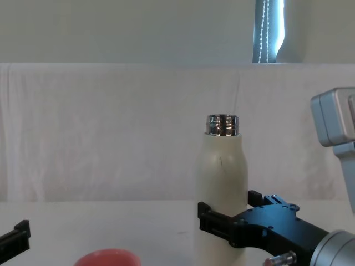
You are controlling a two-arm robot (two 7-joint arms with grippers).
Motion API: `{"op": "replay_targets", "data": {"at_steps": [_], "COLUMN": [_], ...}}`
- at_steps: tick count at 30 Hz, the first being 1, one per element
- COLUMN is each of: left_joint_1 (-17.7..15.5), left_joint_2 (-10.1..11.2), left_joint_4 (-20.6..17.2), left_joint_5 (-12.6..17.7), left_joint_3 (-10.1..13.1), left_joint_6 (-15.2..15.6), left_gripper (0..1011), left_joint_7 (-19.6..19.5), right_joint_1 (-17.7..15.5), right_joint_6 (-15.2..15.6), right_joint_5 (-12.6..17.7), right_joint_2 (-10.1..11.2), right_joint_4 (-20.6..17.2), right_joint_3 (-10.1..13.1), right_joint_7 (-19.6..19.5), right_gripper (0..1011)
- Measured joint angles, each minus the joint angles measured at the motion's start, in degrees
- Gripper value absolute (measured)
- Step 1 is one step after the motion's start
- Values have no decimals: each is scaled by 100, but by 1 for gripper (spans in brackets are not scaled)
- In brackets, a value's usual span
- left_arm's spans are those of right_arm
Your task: Grasp the thermos with one hand and pour water into the cup lid.
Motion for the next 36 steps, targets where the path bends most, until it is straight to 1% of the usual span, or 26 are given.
{"op": "replay_targets", "data": {"at_steps": [6, 10, 17, 26, 36], "left_joint_1": [0, 0, 0, 0, 0], "left_joint_2": [0, 0, 0, 0, 0], "left_joint_4": [0, 0, 0, 0, 0], "left_joint_5": [0, 0, 0, 0, 0], "left_joint_3": [0, 0, 0, 0, 0], "left_joint_6": [0, 0, 0, 0, 0], "left_gripper": [1001, 1001, 1001, 1001, 1001], "left_joint_7": [0, 0, 0, 0, 0], "right_joint_1": [114, 215, 331, 452, 523], "right_joint_6": [-29, -90, -124, -129, -115], "right_joint_5": [34, 72, 120, 137, 154], "right_joint_2": [-36, -65, -97, -133, -142], "right_joint_4": [190, 381, 570, 709, 773], "right_joint_3": [-19, -27, -31, -69, -104], "right_joint_7": [7, 14, 35, 49, 67], "right_gripper": [1001, 1001, 1001, 1001, 993]}}
